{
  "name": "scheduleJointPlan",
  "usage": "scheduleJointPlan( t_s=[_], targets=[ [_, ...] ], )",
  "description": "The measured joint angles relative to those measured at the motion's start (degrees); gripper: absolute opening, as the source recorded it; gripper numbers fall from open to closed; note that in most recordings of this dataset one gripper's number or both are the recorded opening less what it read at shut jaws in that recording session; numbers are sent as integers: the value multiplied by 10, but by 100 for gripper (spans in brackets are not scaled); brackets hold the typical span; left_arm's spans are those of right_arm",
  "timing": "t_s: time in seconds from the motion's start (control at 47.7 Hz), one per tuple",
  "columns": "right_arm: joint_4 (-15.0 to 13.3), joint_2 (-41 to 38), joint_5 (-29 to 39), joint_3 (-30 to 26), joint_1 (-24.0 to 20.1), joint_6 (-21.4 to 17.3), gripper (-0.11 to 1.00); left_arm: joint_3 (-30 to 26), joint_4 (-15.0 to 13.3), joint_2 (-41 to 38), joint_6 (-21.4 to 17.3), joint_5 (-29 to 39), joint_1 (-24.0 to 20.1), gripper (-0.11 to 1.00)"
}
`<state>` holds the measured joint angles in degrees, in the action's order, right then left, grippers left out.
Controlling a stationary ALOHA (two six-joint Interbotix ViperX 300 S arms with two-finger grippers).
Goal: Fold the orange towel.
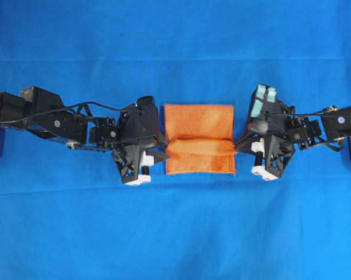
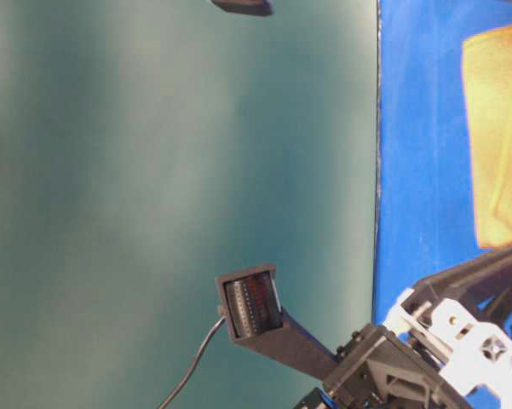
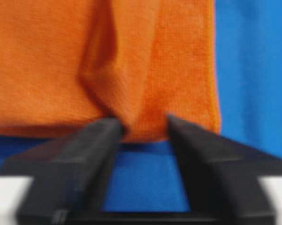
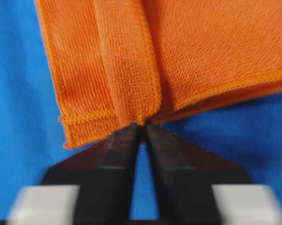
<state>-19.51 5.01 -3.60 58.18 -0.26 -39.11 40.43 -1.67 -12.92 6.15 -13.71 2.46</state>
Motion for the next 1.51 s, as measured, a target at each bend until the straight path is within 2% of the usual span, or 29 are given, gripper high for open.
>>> scheduleJointPlan(
  t_s=[0.063, 0.147, 0.272, 0.419, 0.545, 0.692, 0.859, 1.006, 1.215, 1.32, 1.509],
  targets=[
    [3, 0, -1, -1, 0, 0, 47, 0, 0, -1, 1, 1, 0, 62],
    [3, 1, -1, -5, -5, 1, 63, 0, 0, 0, -5, 4, 1, 60],
    [2, 25, 15, -19, -12, 8, 56, 0, 1, 13, -11, 25, 0, 55],
    [-2, 85, 61, -31, -21, 9, 56, 4, 1, 66, -13, 67, 1, 55],
    [-16, 159, 109, -35, -34, 9, 56, 14, 1, 131, -36, 102, 1, 55],
    [-33, 229, 143, -35, -39, 9, 56, 35, 0, 193, -64, 109, 1, 55],
    [-73, 300, 174, -19, -39, 9, 56, 55, 1, 236, -82, 108, 1, 55],
    [-105, 365, 201, -6, -39, 9, 56, 88, 0, 285, -102, 85, 1, 55],
    [-137, 462, 218, 27, -39, 9, 56, 154, 1, 367, -120, -13, 1, 55],
    [-145, 496, 220, 48, -39, 9, 56, 191, 0, 421, -121, -37, 1, 55],
    [-149, 557, 218, 91, -25, 5, 56, 246, 1, 524, -123, -40, 1, 55]
  ],
)
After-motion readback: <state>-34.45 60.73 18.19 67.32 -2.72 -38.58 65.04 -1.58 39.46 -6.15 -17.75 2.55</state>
